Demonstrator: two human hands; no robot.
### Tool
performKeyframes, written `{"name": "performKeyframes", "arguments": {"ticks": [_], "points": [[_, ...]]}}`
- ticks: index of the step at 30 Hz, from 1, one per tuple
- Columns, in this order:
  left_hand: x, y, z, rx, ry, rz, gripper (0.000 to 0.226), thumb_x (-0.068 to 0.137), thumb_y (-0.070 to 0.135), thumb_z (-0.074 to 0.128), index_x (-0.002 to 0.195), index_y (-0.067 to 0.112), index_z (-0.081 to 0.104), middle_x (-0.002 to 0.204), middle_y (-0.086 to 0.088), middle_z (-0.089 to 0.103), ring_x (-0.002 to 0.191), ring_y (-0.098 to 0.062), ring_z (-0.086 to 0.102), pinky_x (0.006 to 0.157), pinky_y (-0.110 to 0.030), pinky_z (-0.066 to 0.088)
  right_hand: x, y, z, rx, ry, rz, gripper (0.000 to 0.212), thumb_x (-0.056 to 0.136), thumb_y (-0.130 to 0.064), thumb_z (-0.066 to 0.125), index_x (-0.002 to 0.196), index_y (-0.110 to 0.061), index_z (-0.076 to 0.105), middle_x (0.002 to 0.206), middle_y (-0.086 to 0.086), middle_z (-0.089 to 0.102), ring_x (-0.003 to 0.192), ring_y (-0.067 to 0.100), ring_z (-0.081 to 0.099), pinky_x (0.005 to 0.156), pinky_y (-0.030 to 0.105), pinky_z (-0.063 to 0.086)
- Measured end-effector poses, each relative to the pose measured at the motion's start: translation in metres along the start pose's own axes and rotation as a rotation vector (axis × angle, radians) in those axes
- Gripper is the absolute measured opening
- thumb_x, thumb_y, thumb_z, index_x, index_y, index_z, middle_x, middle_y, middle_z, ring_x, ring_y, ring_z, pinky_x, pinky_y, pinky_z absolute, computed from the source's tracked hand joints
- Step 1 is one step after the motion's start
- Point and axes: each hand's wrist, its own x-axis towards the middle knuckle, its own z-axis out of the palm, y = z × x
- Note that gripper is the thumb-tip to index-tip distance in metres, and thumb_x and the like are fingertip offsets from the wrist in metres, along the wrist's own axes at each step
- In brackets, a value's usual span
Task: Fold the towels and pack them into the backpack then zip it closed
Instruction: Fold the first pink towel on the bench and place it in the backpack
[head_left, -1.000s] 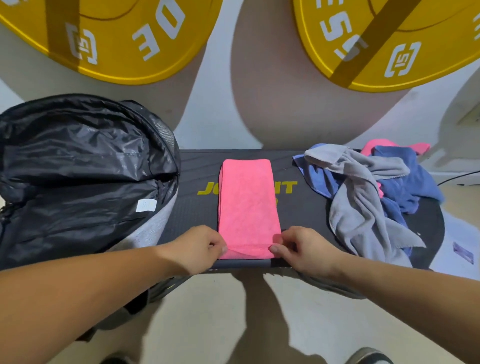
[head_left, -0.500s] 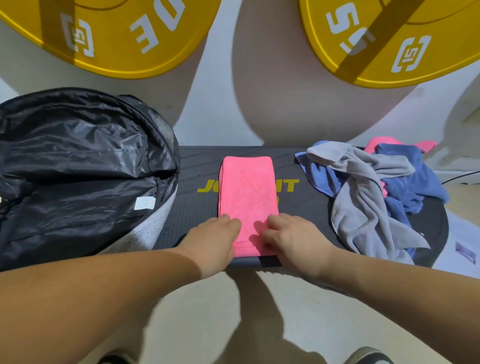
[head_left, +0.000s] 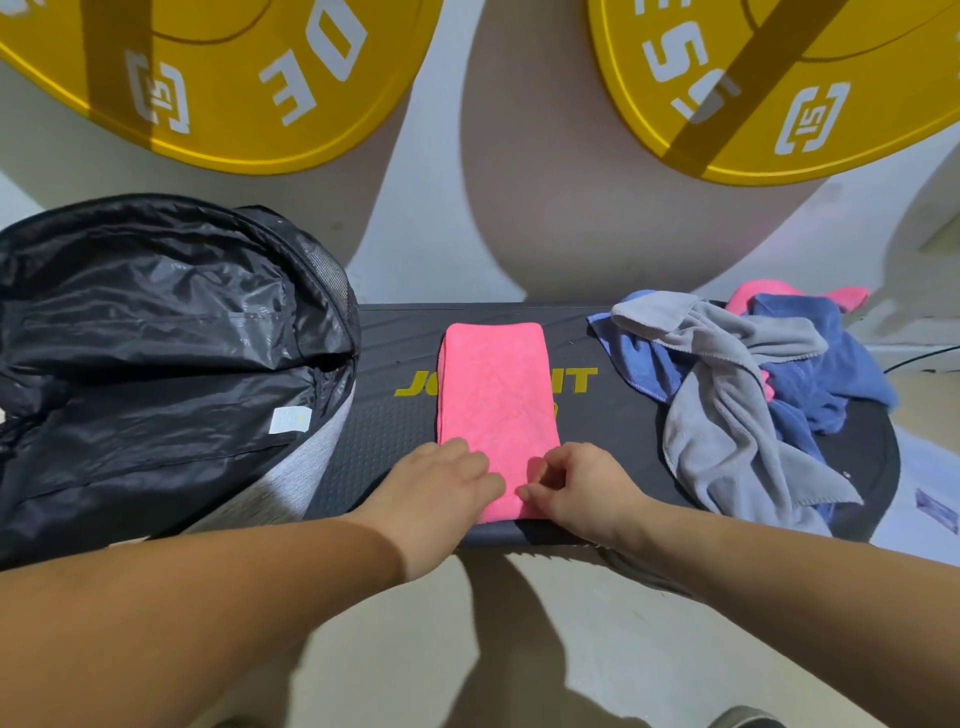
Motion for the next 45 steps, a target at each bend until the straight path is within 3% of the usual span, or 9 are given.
{"name": "performKeyframes", "arguments": {"ticks": [5, 10, 18, 25, 29, 33, 36, 40, 45], "points": [[0.000, 0.012, 0.007, 0.070, -0.078, 0.081, 0.025, 0.066, 0.020, 0.086, 0.080, 0.021, 0.065, 0.079, -0.001, 0.059, 0.072, -0.024, 0.059, 0.055, -0.034, 0.051, 0.000, 0.005, 0.005, -0.456, 0.220, -0.437, 0.019, 0.090, -0.034, 0.067, 0.079, -0.023, 0.056, 0.078, -0.003, 0.051, 0.070, 0.024, 0.051, 0.057, 0.033, 0.035], [0.007, -0.002, 0.008, -0.184, -0.142, -0.150, 0.020, 0.100, 0.027, 0.046, 0.111, 0.023, 0.062, 0.107, -0.001, 0.057, 0.104, -0.027, 0.055, 0.087, -0.046, 0.051, -0.008, 0.021, 0.010, -0.785, 0.138, -0.821, 0.015, 0.093, -0.032, 0.060, 0.097, -0.019, 0.066, 0.101, 0.003, 0.059, 0.082, 0.026, 0.051, 0.065, 0.038, 0.042], [0.005, -0.001, 0.016, -0.353, -0.027, -0.329, 0.018, 0.095, 0.018, 0.045, 0.110, 0.020, 0.054, 0.109, 0.000, 0.057, 0.101, -0.025, 0.053, 0.087, -0.042, 0.046, -0.003, 0.017, 0.003, -0.652, 0.034, -0.608, 0.018, 0.079, -0.032, 0.072, 0.095, -0.024, 0.071, 0.087, -0.002, 0.052, 0.077, 0.023, 0.050, 0.064, 0.036, 0.047], [-0.010, -0.007, 0.018, -0.220, -0.038, -0.136, 0.032, 0.101, 0.028, 0.049, 0.132, 0.021, 0.056, 0.119, -0.003, 0.058, 0.108, -0.026, 0.055, 0.091, -0.044, 0.049, 0.005, 0.000, -0.016, -0.009, -0.059, -0.107, 0.015, 0.088, -0.008, 0.059, 0.084, -0.021, 0.064, 0.075, -0.011, 0.071, 0.067, 0.001, 0.062, 0.069, 0.019, 0.048], [-0.001, -0.016, 0.020, -0.635, 0.016, -0.396, 0.023, 0.098, 0.020, 0.058, 0.117, 0.021, 0.071, 0.106, 0.000, 0.063, 0.097, -0.019, 0.061, 0.091, -0.035, 0.051, 0.011, -0.011, -0.022, -0.114, -0.136, -0.041, 0.021, 0.090, -0.016, 0.063, 0.070, -0.024, 0.060, 0.071, -0.009, 0.063, 0.066, 0.007, 0.057, 0.060, 0.018, 0.042], [0.004, -0.016, 0.019, -0.999, -0.019, -0.738, 0.008, 0.087, 0.015, 0.076, 0.086, 0.017, 0.069, 0.072, 0.003, 0.065, 0.055, -0.007, 0.057, 0.054, -0.022, 0.049, 0.012, -0.013, -0.025, -0.161, -0.216, 0.029, 0.022, 0.089, -0.024, 0.069, 0.069, -0.024, 0.059, 0.074, -0.005, 0.060, 0.066, 0.009, 0.054, 0.055, 0.019, 0.040], [0.005, -0.018, 0.011, -0.708, 0.056, -0.649, 0.017, 0.084, 0.023, 0.079, 0.081, 0.022, 0.062, 0.082, 0.008, 0.061, 0.079, -0.017, 0.060, 0.070, -0.033, 0.052, 0.006, -0.008, -0.017, -0.372, 0.009, -0.158, 0.019, 0.093, -0.037, 0.064, 0.088, -0.020, 0.058, 0.091, -0.002, 0.051, 0.082, 0.025, 0.057, 0.065, 0.032, 0.041], [0.006, -0.006, -0.003, -0.131, -0.125, -0.123, 0.018, 0.092, 0.010, 0.055, 0.105, 0.021, 0.061, 0.106, -0.001, 0.052, 0.106, -0.025, 0.049, 0.079, -0.042, 0.046, 0.001, 0.006, -0.003, -0.707, 0.085, -0.600, 0.022, 0.092, -0.031, 0.052, 0.108, -0.019, 0.062, 0.094, 0.001, 0.059, 0.083, 0.029, 0.062, 0.059, 0.036, 0.045], [0.003, 0.002, 0.000, -0.139, -0.151, -0.138, 0.021, 0.097, 0.025, 0.053, 0.116, 0.017, 0.054, 0.116, -0.005, 0.049, 0.111, -0.027, 0.046, 0.090, -0.045, 0.047, -0.006, 0.018, -0.005, -0.771, 0.067, -0.713, 0.049, 0.084, -0.054, 0.056, 0.113, -0.015, 0.063, 0.095, 0.002, 0.060, 0.077, 0.024, 0.059, 0.061, 0.036, 0.052]]}}
